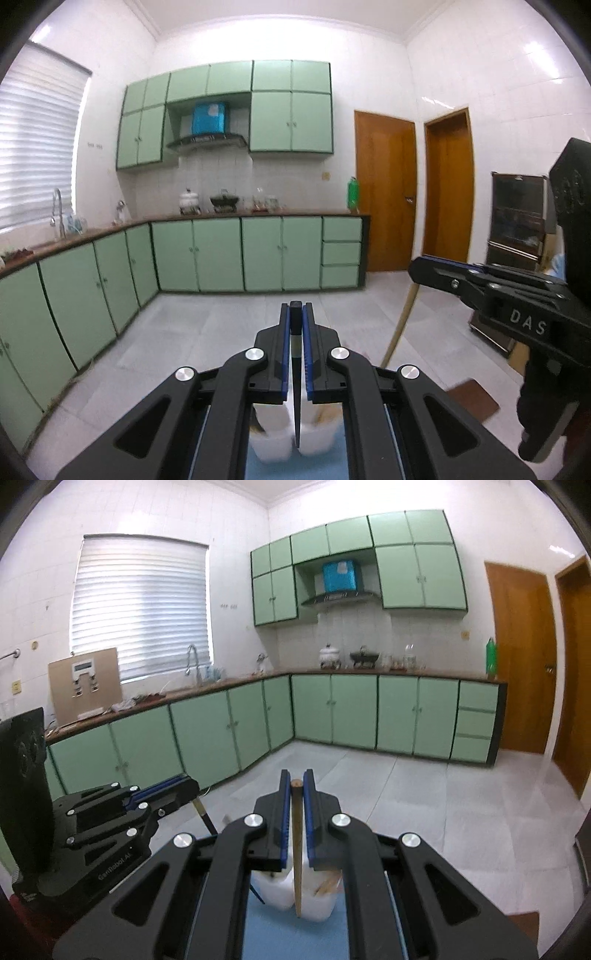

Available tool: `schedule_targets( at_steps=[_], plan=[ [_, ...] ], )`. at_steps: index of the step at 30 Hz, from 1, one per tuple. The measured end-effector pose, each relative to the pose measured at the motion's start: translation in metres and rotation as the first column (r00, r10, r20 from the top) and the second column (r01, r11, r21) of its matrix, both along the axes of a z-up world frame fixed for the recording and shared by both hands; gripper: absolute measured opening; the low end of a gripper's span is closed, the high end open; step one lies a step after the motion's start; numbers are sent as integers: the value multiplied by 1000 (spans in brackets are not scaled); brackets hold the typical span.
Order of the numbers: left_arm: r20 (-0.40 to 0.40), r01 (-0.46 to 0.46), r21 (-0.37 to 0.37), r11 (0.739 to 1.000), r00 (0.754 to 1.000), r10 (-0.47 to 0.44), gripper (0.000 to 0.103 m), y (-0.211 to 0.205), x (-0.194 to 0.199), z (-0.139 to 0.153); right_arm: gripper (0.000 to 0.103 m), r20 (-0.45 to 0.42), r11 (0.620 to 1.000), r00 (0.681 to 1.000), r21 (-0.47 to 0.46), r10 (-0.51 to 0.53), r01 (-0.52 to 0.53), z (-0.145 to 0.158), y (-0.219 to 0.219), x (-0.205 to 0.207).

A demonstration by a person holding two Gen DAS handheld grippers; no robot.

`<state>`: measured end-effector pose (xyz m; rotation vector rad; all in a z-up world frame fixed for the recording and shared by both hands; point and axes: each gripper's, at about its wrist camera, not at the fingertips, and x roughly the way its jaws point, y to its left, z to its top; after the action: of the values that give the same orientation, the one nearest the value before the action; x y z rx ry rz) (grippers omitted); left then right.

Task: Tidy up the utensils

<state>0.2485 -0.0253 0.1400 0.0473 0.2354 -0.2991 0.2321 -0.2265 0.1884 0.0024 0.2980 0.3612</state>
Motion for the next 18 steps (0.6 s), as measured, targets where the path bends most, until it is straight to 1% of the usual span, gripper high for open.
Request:
schedule_targets(
  at_steps=[2,4,6,9,13,15,17,18],
  plan=[
    [12,-15,-1,1000,1000,15,6,-1,20,3,6,2,1000,1000,5,-10,10,1,-1,17],
    [4,-22,-6,1000,1000,22,6,-3,38,-2,6,-5,1000,1000,10,-21,21,-6,-1,36],
    [-7,-32,-1,1000,999,32,6,-5,52,-11,6,-22,1000,999,19,-24,24,-16,-1,52],
    [-48,-45,14,999,998,46,6,-7,73,-33,6,-75,999,997,20,-33,35,-41,1,78],
    [-119,-43,17,999,992,45,6,-6,93,-66,6,-121,999,992,-11,-33,32,-71,9,90],
    [-150,-37,17,999,988,39,6,-5,97,-79,7,-140,999,990,-25,-30,27,-82,11,91],
    [-177,-37,14,999,983,39,6,-1,99,-88,8,-139,999,990,-41,-37,31,-88,16,88],
    [-185,-40,14,999,982,42,9,0,98,-91,11,-140,998,989,-50,-41,34,-90,16,87]
  ],
)
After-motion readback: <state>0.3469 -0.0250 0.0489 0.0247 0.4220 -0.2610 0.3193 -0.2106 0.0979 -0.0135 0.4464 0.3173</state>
